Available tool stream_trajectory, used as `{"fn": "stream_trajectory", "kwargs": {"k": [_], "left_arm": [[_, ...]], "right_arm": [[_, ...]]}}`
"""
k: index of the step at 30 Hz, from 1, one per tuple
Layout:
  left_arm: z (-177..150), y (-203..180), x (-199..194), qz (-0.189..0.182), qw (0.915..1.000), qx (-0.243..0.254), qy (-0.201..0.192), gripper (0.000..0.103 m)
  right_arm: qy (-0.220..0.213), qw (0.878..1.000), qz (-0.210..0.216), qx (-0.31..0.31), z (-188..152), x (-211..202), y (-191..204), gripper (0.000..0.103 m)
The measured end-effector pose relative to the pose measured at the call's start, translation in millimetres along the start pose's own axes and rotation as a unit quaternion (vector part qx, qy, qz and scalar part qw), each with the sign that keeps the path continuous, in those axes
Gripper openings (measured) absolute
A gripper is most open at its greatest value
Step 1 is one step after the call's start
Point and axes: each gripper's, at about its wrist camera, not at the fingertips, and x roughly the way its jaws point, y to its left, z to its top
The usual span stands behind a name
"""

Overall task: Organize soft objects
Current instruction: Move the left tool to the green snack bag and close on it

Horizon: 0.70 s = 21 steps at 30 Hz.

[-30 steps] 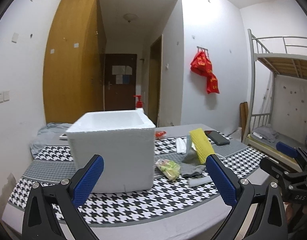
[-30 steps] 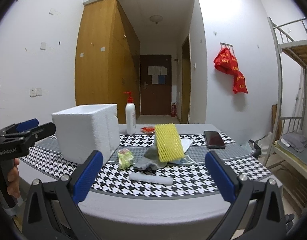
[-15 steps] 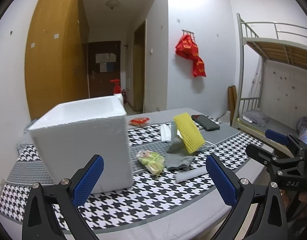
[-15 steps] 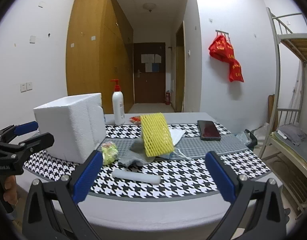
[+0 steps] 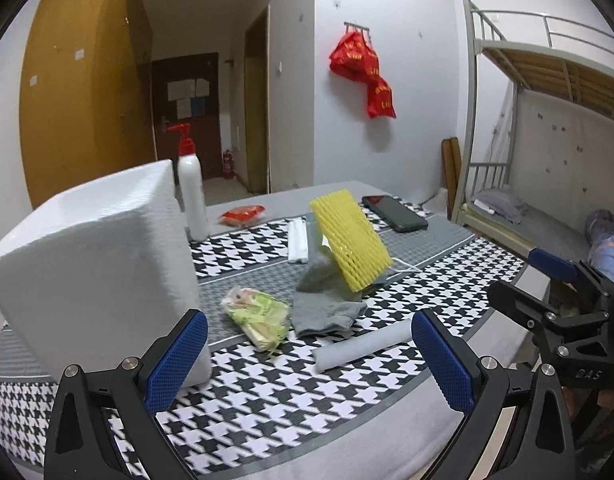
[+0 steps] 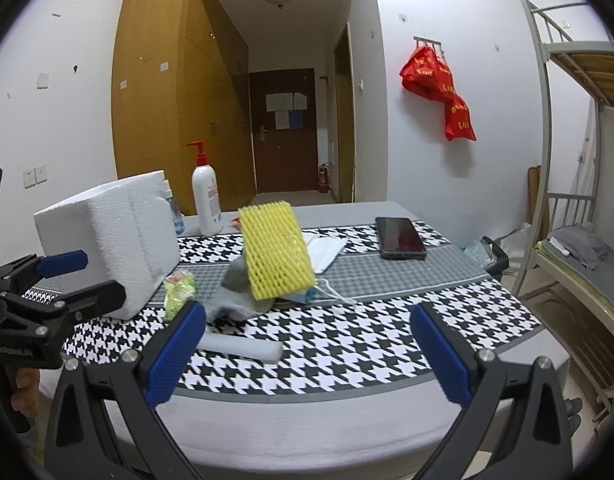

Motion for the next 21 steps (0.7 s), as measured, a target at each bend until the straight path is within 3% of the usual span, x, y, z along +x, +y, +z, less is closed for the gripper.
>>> {"fn": "stream_trajectory", "kwargs": {"k": [8,15,21], "left_arm": [[7.8,-3.3,33.0,0.009,0.9994,-0.006,0.032,0.102],[12.1,1.9,60.8,0.054,0.9964,-0.025,0.06,0.101],[12.6,10.4,80.4,0.076,0.9918,-0.05,0.089,0.089]], "right_arm": [[0.01,1.0,0.005,0.001,3.6,15.2,-14.2,0.103],[0.024,1.0,0.007,-0.001,9.2,30.2,-23.6,0.103],[0.038,0.999,0.019,-0.013,19.8,45.9,-26.0,0.103]]}}
